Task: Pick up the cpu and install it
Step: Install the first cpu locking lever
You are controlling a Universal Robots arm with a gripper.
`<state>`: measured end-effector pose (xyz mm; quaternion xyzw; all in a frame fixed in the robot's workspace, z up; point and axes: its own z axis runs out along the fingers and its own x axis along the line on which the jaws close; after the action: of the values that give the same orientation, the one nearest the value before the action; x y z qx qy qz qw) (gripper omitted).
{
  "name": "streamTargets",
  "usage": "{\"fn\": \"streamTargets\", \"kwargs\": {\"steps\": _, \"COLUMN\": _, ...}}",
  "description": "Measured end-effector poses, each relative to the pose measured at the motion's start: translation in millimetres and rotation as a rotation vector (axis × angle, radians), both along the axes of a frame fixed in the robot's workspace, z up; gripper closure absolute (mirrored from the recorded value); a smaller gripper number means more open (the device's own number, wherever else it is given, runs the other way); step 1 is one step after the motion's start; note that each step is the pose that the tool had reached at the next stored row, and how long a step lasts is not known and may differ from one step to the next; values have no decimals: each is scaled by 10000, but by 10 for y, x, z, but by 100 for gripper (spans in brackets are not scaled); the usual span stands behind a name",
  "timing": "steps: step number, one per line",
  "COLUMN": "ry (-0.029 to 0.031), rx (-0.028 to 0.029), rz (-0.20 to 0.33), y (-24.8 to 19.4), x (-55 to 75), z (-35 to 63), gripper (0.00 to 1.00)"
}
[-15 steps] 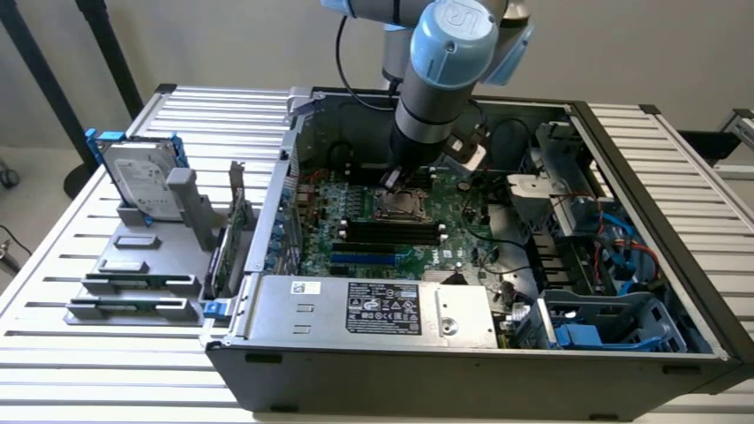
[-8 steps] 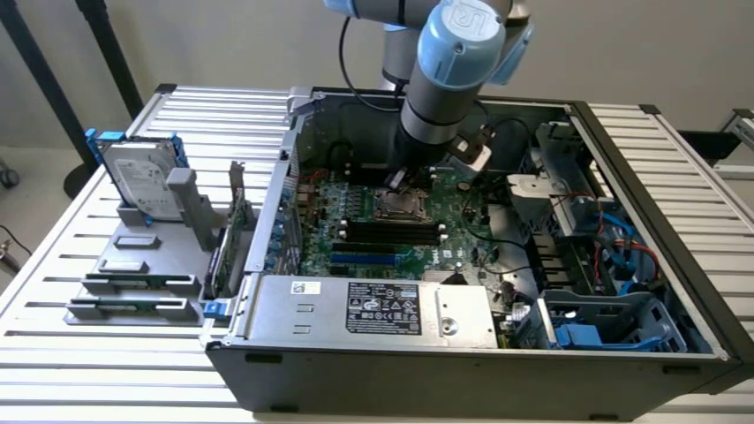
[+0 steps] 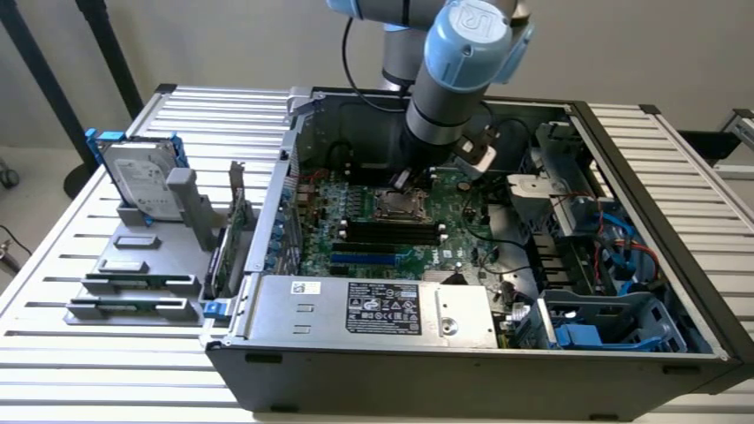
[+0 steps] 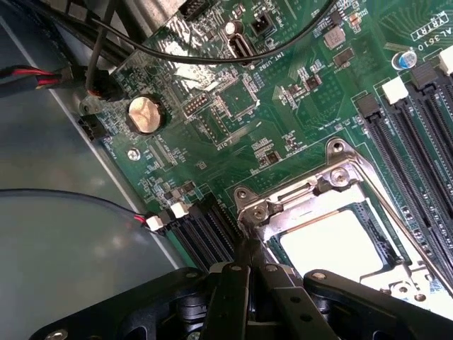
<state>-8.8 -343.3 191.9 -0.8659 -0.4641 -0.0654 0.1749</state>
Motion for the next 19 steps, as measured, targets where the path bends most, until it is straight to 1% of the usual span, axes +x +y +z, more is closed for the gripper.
{"fn": "streamTargets", "kwargs": {"steps": 2, "ry": 4, "rx": 18, "rz": 0, "y": -1, "x": 4, "z": 6, "gripper": 89}}
{"fn": "streamTargets", "kwargs": {"steps": 5, "ry": 22, "rx": 23, "rz": 1, "y": -11, "x": 5, "z": 55, "gripper": 89}}
{"fn": "streamTargets", "kwargs": {"steps": 8, "ry": 36, "rx": 25, "rz": 0, "y": -40, "x": 5, "z": 120, "gripper": 89}}
{"fn": "streamTargets", "kwargs": {"steps": 11, "ry": 48, "rx": 26, "rz": 0, "y": -80, "x": 5, "z": 188, "gripper": 89}}
{"fn": "streamTargets", "kwargs": {"steps": 14, "ry": 55, "rx": 25, "rz": 0, "y": -150, "x": 2, "z": 231, "gripper": 89}}
{"fn": "streamTargets", "kwargs": {"steps": 19, "ry": 56, "rx": 25, "rz": -1, "y": -317, "x": -58, "z": 243, "gripper": 89}}
